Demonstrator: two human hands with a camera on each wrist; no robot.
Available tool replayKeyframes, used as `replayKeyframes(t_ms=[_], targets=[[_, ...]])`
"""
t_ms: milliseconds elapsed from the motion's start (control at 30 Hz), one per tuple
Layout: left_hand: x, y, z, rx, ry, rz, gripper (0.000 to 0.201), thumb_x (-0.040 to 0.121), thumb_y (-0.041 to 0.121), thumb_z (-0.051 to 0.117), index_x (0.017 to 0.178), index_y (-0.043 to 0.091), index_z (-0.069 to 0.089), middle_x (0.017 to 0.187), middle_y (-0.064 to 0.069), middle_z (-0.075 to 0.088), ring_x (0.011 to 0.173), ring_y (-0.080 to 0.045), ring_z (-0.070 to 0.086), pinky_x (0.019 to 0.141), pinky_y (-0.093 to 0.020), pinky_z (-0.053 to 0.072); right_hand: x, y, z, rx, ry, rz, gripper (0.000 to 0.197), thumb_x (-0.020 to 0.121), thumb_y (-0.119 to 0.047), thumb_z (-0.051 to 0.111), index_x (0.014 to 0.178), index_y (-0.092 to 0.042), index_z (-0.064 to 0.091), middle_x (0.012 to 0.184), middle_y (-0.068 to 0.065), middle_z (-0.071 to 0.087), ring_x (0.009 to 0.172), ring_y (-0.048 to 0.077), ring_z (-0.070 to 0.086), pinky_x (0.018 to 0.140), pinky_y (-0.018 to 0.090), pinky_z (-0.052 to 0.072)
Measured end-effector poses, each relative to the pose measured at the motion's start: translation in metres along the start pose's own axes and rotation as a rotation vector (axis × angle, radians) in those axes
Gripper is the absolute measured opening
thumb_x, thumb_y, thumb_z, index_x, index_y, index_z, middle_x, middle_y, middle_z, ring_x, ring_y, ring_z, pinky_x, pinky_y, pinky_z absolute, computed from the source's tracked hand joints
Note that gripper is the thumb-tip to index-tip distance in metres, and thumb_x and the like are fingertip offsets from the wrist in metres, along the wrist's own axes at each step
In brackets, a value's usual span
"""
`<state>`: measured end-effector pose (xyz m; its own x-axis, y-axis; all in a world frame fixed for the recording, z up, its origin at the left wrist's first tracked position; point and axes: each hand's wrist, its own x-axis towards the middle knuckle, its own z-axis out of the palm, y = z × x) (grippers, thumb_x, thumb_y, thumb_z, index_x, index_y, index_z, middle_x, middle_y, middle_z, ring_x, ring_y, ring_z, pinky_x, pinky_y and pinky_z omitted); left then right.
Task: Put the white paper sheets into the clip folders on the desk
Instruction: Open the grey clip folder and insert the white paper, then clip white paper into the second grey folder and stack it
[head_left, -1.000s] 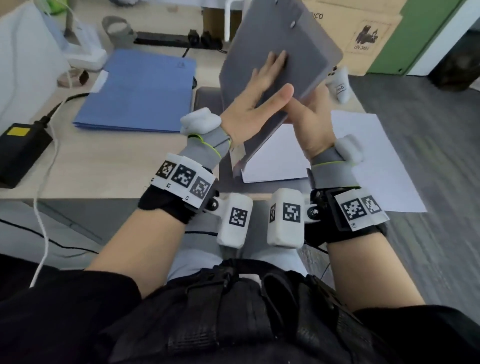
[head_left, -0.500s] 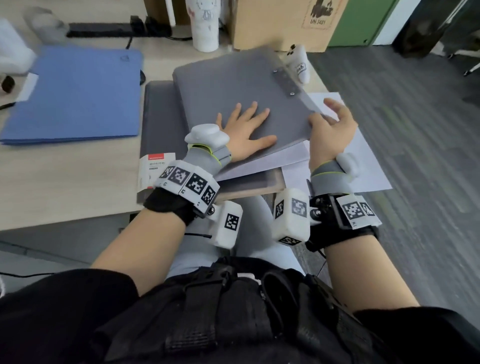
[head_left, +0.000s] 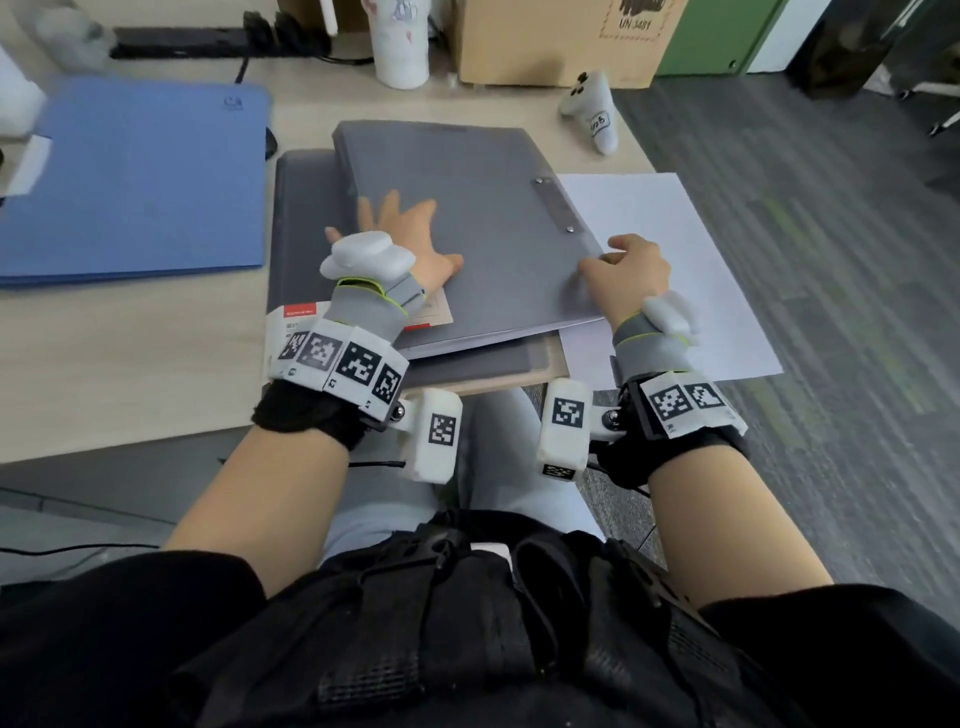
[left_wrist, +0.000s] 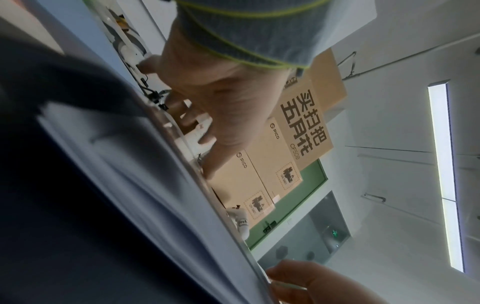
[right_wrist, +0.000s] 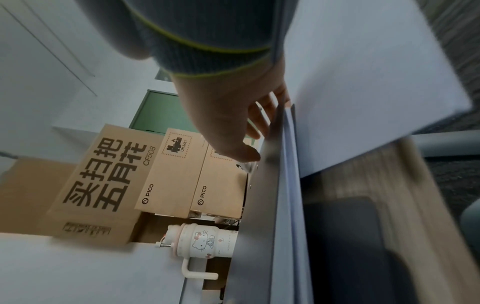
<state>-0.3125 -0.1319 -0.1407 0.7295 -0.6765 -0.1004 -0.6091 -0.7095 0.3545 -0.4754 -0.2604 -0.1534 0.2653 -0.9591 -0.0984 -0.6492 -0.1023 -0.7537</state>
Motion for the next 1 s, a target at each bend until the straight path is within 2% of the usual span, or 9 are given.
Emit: replayKeyframes(t_ms=[100, 200, 267, 333, 467, 567, 667, 833, 1000], targets=[[-0.004, -0.017, -0.009, 0.011, -0.027, -0.224, 0.08, 0.082, 0.053, 0.055, 0.146, 0.021, 0.02, 0.156, -0.014, 0.017, 0.146, -0.037, 0.004, 0.115, -0.058, 0.014, 0.005, -0.009, 0.0, -0.088, -0.043, -0.027, 0.045, 0.082, -0.021, 0.06, 0.125, -0.009, 0.056, 0.119, 0.011, 0.065, 0.112, 0.03, 0.058, 0.087, 0.03, 0.044], [-0.001, -0.037, -0.014, -0.01, -0.051, -0.268, 0.073, 0.08, 0.056, 0.053, 0.137, 0.015, 0.033, 0.139, -0.016, 0.047, 0.135, -0.04, 0.034, 0.107, -0.052, 0.033, 0.01, -0.012, 0.001, -0.113, -0.122, -0.031, 0.016, 0.08, -0.025, 0.065, 0.088, -0.011, 0.062, 0.086, 0.015, 0.06, 0.084, 0.032, 0.053, 0.067, 0.03, 0.041], [-0.002, -0.047, -0.018, -0.091, -0.042, -0.224, 0.064, 0.08, 0.051, 0.058, 0.13, 0.014, 0.042, 0.128, -0.011, 0.057, 0.118, -0.036, 0.052, 0.097, -0.041, 0.044, 0.01, -0.014, 0.007, -0.079, -0.147, -0.01, 0.029, 0.076, -0.029, 0.068, 0.063, -0.015, 0.047, 0.063, 0.006, 0.045, 0.07, 0.026, 0.041, 0.052, 0.029, 0.03], [-0.004, -0.047, -0.019, -0.251, -0.013, -0.199, 0.059, 0.08, 0.042, 0.063, 0.129, 0.013, 0.048, 0.127, -0.005, 0.059, 0.113, -0.03, 0.056, 0.093, -0.034, 0.044, 0.01, -0.014, 0.011, -0.033, -0.131, -0.002, 0.04, 0.074, -0.031, 0.071, 0.055, -0.017, 0.038, 0.056, 0.001, 0.037, 0.066, 0.025, 0.037, 0.047, 0.029, 0.027], [-0.004, -0.052, -0.019, -0.664, 0.11, -0.288, 0.06, 0.081, 0.022, 0.067, 0.136, 0.012, 0.044, 0.136, -0.003, 0.05, 0.112, -0.017, 0.056, 0.09, -0.021, 0.042, 0.006, -0.019, 0.023, 0.065, -0.096, 0.013, 0.037, 0.073, -0.03, 0.07, 0.058, -0.021, 0.038, 0.063, 0.001, 0.042, 0.069, 0.024, 0.038, 0.053, 0.027, 0.03], [-0.003, -0.06, -0.023, -0.865, 0.211, -0.287, 0.057, 0.081, 0.01, 0.066, 0.134, 0.012, 0.047, 0.136, -0.006, 0.05, 0.119, -0.019, 0.054, 0.101, -0.03, 0.046, 0.003, -0.028, 0.03, 0.117, -0.034, -0.017, 0.024, 0.073, -0.031, 0.07, 0.068, -0.021, 0.049, 0.07, 0.001, 0.049, 0.071, 0.022, 0.045, 0.057, 0.024, 0.034], [-0.002, -0.073, -0.032, -0.927, 0.255, -0.277, 0.052, 0.083, 0.004, 0.063, 0.132, 0.014, 0.049, 0.128, -0.006, 0.054, 0.116, -0.02, 0.056, 0.1, -0.03, 0.047, -0.002, -0.042, 0.039, 0.191, -0.005, -0.039, 0.02, 0.072, -0.033, 0.07, 0.081, -0.019, 0.057, 0.074, -0.002, 0.051, 0.071, 0.019, 0.046, 0.058, 0.024, 0.036], [0.002, -0.104, -0.046, -0.93, 0.31, -0.246, 0.046, 0.08, 0.002, 0.059, 0.121, 0.023, 0.059, 0.127, -0.008, 0.057, 0.112, -0.026, 0.06, 0.097, -0.039, 0.051, -0.017, -0.075, 0.061, 0.293, 0.011, -0.087, 0.052, 0.055, -0.044, 0.061, 0.095, -0.01, 0.065, 0.082, -0.001, 0.056, 0.074, 0.015, 0.048, 0.066, 0.025, 0.04], [0.008, -0.151, -0.065, -0.922, 0.386, -0.273, 0.051, 0.074, -0.003, 0.049, 0.112, 0.027, 0.064, 0.121, -0.008, 0.062, 0.108, -0.026, 0.062, 0.093, -0.039, 0.053, -0.028, -0.112, 0.098, 0.323, -0.077, -0.128, 0.054, 0.064, -0.042, 0.065, 0.108, -0.011, 0.063, 0.088, -0.006, 0.065, 0.073, 0.009, 0.056, 0.068, 0.018, 0.043]])
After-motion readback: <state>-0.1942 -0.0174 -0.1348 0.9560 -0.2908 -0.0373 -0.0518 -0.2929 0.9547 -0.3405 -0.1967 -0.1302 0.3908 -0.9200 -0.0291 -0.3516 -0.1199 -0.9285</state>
